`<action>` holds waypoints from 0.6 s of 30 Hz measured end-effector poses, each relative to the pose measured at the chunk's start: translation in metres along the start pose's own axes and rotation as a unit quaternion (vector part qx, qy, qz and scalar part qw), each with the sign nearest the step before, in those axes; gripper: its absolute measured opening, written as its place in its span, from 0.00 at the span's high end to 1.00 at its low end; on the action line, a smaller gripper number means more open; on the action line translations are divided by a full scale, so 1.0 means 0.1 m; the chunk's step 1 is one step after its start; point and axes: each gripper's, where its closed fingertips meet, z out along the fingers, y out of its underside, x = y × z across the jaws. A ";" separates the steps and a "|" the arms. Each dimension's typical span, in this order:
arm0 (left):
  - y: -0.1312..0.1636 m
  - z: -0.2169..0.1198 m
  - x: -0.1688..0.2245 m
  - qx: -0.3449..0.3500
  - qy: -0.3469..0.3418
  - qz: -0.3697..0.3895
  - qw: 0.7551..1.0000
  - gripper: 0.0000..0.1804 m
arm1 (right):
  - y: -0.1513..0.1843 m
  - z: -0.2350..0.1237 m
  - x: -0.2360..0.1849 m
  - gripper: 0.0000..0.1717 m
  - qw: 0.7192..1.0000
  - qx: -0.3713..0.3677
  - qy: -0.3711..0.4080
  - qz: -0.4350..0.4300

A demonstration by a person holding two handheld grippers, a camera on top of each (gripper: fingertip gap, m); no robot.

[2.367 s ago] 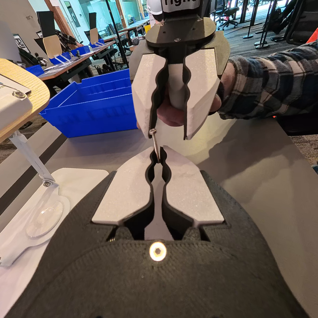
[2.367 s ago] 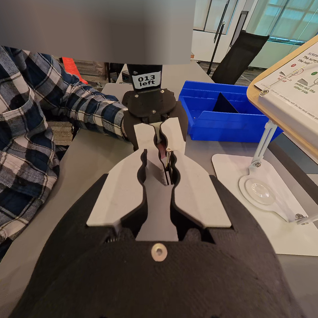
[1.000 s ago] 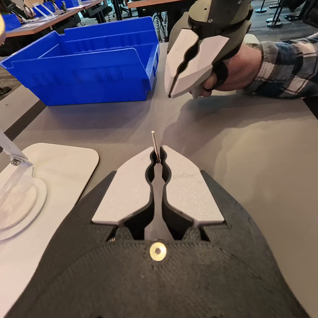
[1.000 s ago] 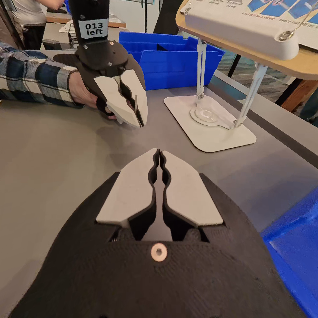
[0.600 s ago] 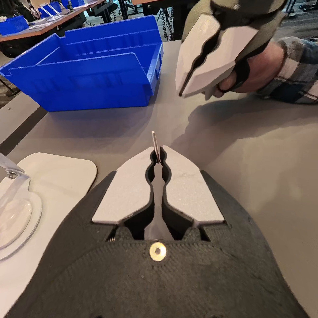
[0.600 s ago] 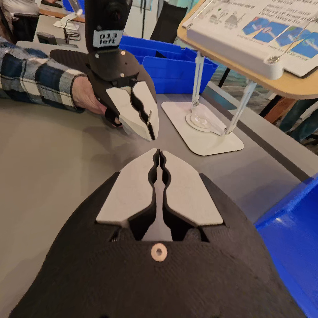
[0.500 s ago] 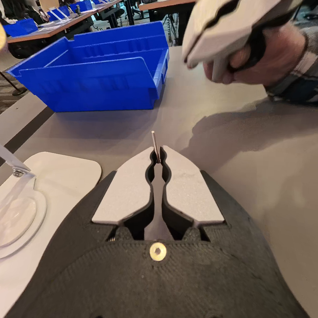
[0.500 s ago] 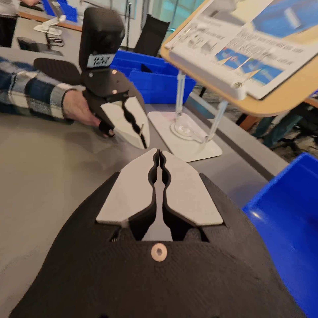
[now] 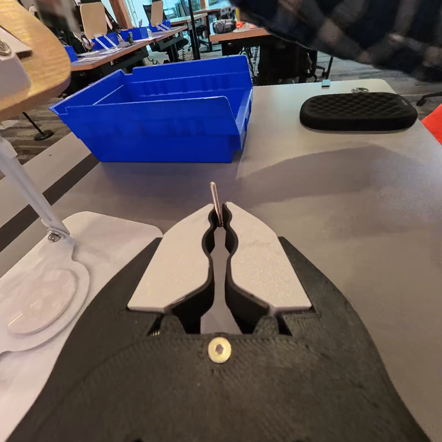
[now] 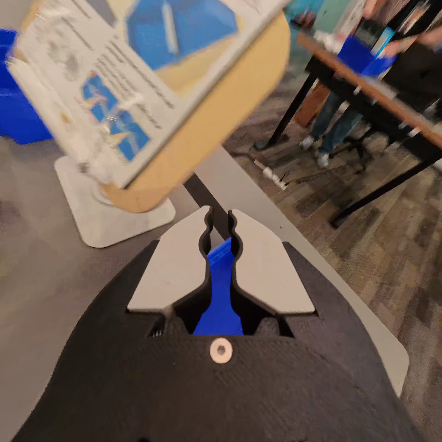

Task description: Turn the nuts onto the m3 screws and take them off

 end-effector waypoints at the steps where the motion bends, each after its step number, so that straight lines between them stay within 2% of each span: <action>1: 0.00 0.00 0.00 0.002 -0.002 0.001 1.000 0.98 | 0.08 0.17 0.22 0.93 0.999 -0.032 -0.002 -0.001; 4: 0.00 -0.01 0.04 0.005 -0.004 0.001 1.000 0.98 | 0.40 0.73 0.74 0.94 0.991 -0.129 -0.032 0.012; 7: 0.00 0.00 0.08 0.004 -0.006 0.018 1.000 0.98 | 0.67 1.26 1.11 0.98 0.980 -0.189 -0.057 0.029; 9: 0.00 0.00 0.10 0.004 -0.003 0.022 1.000 0.98 | 0.85 1.57 1.21 0.97 0.967 -0.232 -0.088 0.060; 12: -0.01 -0.02 0.08 0.012 -0.004 0.012 1.000 0.98 | 1.23 1.93 1.35 0.96 0.938 -0.327 -0.100 0.052; 15: -0.03 -0.06 0.05 0.020 -0.006 -0.003 1.000 0.98 | 1.51 2.17 1.39 0.93 0.910 -0.390 -0.122 0.062; 18: -0.04 -0.09 0.02 0.028 -0.006 -0.018 0.999 0.98 | 1.65 2.35 1.39 0.93 0.893 -0.423 -0.138 0.060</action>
